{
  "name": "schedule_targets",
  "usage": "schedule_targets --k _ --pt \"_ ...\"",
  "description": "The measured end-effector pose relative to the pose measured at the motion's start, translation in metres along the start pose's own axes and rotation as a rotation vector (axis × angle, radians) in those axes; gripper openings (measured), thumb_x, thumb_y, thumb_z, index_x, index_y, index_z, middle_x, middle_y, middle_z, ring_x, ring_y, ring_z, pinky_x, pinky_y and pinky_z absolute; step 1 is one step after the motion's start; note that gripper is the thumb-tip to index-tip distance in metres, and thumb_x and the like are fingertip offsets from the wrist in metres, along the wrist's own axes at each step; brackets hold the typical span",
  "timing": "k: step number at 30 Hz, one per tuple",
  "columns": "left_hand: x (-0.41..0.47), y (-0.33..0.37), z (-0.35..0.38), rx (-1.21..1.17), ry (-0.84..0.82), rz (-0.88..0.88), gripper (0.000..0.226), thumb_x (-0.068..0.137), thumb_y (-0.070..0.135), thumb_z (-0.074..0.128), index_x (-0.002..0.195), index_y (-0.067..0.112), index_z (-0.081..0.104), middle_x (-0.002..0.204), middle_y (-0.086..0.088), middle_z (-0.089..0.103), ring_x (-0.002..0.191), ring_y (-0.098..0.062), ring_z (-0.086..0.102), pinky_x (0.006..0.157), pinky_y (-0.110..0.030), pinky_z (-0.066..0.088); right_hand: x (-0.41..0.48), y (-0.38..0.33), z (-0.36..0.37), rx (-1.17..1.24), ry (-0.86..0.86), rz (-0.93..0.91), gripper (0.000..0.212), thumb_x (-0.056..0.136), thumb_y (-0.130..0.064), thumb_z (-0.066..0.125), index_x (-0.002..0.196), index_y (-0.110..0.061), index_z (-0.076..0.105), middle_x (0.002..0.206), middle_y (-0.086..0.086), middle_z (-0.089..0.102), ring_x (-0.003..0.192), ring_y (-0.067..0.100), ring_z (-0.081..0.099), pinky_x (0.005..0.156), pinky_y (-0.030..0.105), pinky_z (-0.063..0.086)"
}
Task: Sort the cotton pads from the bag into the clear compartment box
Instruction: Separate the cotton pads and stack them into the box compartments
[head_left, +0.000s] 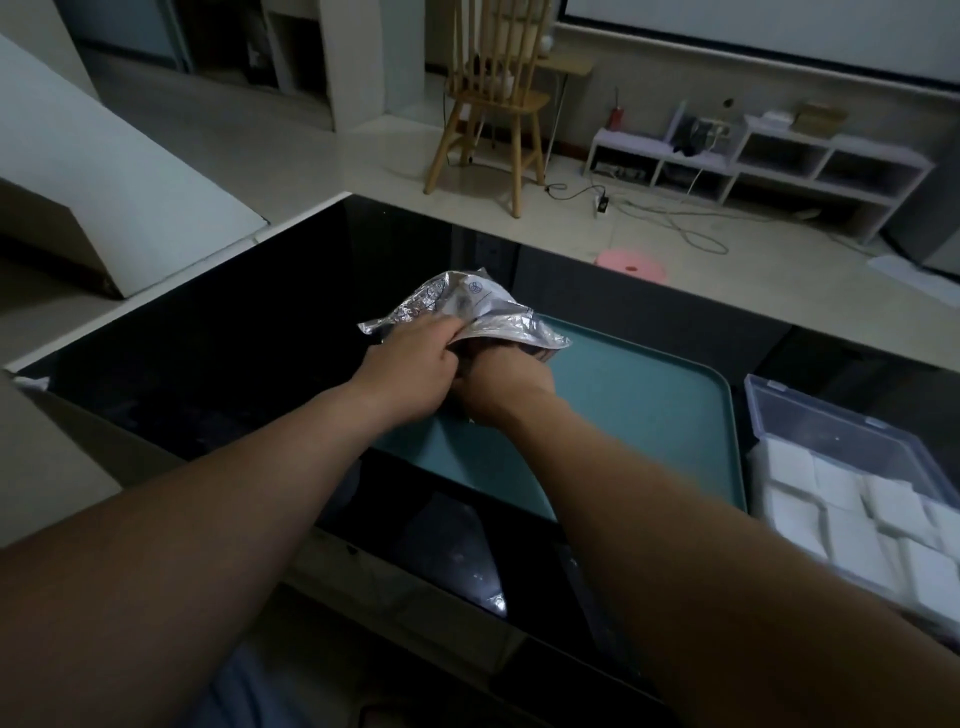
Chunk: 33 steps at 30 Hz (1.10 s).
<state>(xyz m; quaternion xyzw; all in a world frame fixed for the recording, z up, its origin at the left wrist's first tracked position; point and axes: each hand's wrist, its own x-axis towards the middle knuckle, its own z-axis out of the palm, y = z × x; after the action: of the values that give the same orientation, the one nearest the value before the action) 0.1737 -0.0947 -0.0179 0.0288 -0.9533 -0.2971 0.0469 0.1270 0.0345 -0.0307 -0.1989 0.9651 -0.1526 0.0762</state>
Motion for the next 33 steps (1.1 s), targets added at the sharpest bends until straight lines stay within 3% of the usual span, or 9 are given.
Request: schedule_targets --k 5,9,12,15,18,21,26,30,33 --pt "0.001 -0.008 0.005 0.035 -0.096 -0.062 0.066 0.082 0.033 0.026 0.143 0.035 0.05 0.154 -0.003 0.049 0.138 -0.029 0.048 0.112 -0.05 0.04 -0.028 0.02 0.009 0.084 0.151 -0.08 0.024 0.093 -0.033 0.061 0.114 -0.023 0.067 0.123 0.012 0.062 0.101 0.037 0.065 0.076 0.037 0.047" --pt "0.001 0.006 0.009 0.14 -0.184 -0.108 0.05 0.088 0.038 0.026 0.131 0.031 0.05 0.147 -0.007 0.051 0.132 -0.033 0.05 0.107 -0.056 0.041 -0.069 0.067 -0.001 0.098 0.202 -0.097 0.02 0.093 -0.035 0.065 0.111 -0.027 0.067 0.113 0.005 0.056 0.093 0.036 0.063 0.073 0.037 0.05" --pt "0.001 0.022 0.01 0.289 -0.213 -0.067 0.066 0.096 0.046 0.044 0.155 0.024 0.026 0.166 -0.006 0.023 0.152 -0.032 0.024 0.118 -0.064 0.02 -0.098 0.096 -0.015 0.032 0.128 -0.058 0.046 0.092 -0.051 0.066 0.136 -0.042 0.056 0.125 0.0 0.053 0.104 0.032 0.065 0.082 0.039 0.052" --pt "-0.008 0.048 0.008 0.307 -0.115 0.087 0.089 0.09 0.049 0.058 0.162 0.022 0.012 0.17 -0.001 0.006 0.157 -0.025 0.003 0.122 -0.063 0.006 -0.115 0.114 -0.035 0.031 0.049 -0.031 0.089 0.085 -0.064 0.071 0.159 -0.049 0.023 0.15 -0.001 0.043 0.127 0.027 0.058 0.098 0.042 0.05" --pt "-0.02 0.066 0.01 0.265 0.019 0.233 0.073 0.08 0.043 0.056 0.149 0.024 0.042 0.158 -0.004 0.031 0.15 -0.029 0.024 0.12 -0.054 0.023 -0.123 0.124 -0.05 0.028 -0.015 0.041 0.106 0.082 -0.063 0.078 0.164 -0.042 0.014 0.159 0.004 0.036 0.137 0.03 0.051 0.107 0.045 0.046" --pt "-0.032 0.079 0.024 0.205 -0.05 0.286 0.029 0.084 0.028 0.06 0.113 0.022 0.064 0.123 -0.005 0.056 0.117 -0.028 0.054 0.097 -0.044 0.046 -0.131 0.133 -0.052 0.031 -0.03 0.16 0.098 0.082 -0.057 0.08 0.16 -0.026 0.028 0.155 0.01 0.043 0.133 0.03 0.055 0.109 0.044 0.047" --pt "-0.04 0.09 0.059 0.308 -0.276 0.298 0.01 0.089 0.023 0.058 0.095 0.021 0.051 0.11 -0.008 0.058 0.104 -0.03 0.059 0.086 -0.042 0.049 -0.14 0.121 -0.035 0.03 0.095 0.131 0.07 0.081 -0.063 0.076 0.134 -0.025 0.049 0.131 0.004 0.057 0.118 0.028 0.059 0.092 0.039 0.049" --pt "-0.035 0.094 0.067 0.336 -0.281 0.299 0.009 0.092 0.025 0.055 0.093 0.025 0.046 0.113 -0.008 0.06 0.105 -0.03 0.059 0.085 -0.039 0.048 -0.133 0.113 -0.025 -0.038 0.154 0.139 0.047 0.09 -0.054 0.066 0.121 -0.019 0.056 0.122 0.009 0.06 0.115 0.034 0.056 0.089 0.042 0.047" --pt "-0.031 0.092 0.069 0.326 -0.294 0.27 0.006 0.092 0.028 0.055 0.096 0.025 0.051 0.113 -0.009 0.06 0.104 -0.031 0.06 0.089 -0.043 0.05 -0.133 0.118 -0.025 -0.073 0.133 0.144 0.049 0.089 -0.054 0.067 0.122 -0.02 0.057 0.122 0.01 0.057 0.114 0.035 0.054 0.091 0.045 0.048"
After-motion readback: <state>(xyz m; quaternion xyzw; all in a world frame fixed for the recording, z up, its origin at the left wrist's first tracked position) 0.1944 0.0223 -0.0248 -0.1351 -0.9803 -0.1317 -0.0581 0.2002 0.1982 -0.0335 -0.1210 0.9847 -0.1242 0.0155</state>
